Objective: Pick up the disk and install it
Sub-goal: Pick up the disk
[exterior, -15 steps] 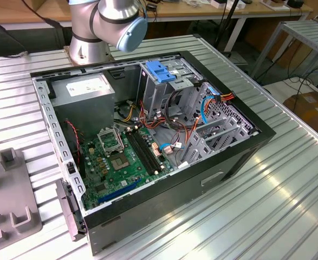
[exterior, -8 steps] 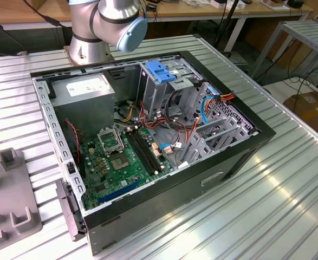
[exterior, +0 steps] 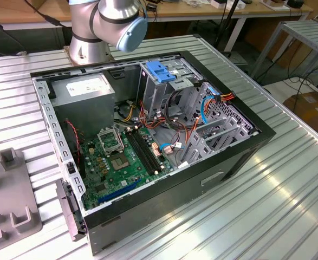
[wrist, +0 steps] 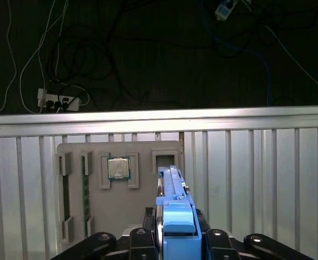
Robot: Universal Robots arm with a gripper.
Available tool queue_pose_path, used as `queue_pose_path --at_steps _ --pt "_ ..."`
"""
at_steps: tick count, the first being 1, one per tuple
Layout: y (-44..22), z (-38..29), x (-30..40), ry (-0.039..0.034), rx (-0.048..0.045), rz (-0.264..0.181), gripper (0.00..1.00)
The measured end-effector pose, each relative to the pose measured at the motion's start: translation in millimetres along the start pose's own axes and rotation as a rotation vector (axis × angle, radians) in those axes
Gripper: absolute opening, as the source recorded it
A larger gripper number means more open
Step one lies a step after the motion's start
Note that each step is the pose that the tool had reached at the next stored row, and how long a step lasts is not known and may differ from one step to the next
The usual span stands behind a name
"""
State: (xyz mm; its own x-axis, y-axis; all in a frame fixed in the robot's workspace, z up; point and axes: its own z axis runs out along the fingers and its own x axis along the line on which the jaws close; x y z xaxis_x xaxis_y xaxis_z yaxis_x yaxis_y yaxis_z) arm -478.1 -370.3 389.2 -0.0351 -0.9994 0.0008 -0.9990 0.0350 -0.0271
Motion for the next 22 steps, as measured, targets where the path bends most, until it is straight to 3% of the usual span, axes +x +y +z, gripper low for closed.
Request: queue_pose_path --at_steps 2,6,9,12,14,16,18,20,22 --pt "-0.4 -15.3 0.0 -0.0003 0.0006 0.0 0.37" --pt "-0.8 -31.8 0.0 -0.0003 0.0006 0.0 0.37" --pt "-1.6 -59.7 0.1 -0.0004 0.0007 0.0 0.37" --pt "-2.1 -79.4 0.0 -0.0004 0.0007 0.0 0.37" --pt "-2.3 -86.0 0.1 -0.0003 0.0007 0.0 0.37" --pt "-2.7 -99.3 0.1 -0.0003 0.0006 0.0 0.37" --pt "-2.9 -106.6 0.1 -0.0004 0.0006 0.0 0.37" --pt "-3.2 -118.9 0.1 -0.0002 0.0006 0.0 0.37" --pt "-3.3 -123.6 0.0 0.0007 0.0005 0.0 0.37"
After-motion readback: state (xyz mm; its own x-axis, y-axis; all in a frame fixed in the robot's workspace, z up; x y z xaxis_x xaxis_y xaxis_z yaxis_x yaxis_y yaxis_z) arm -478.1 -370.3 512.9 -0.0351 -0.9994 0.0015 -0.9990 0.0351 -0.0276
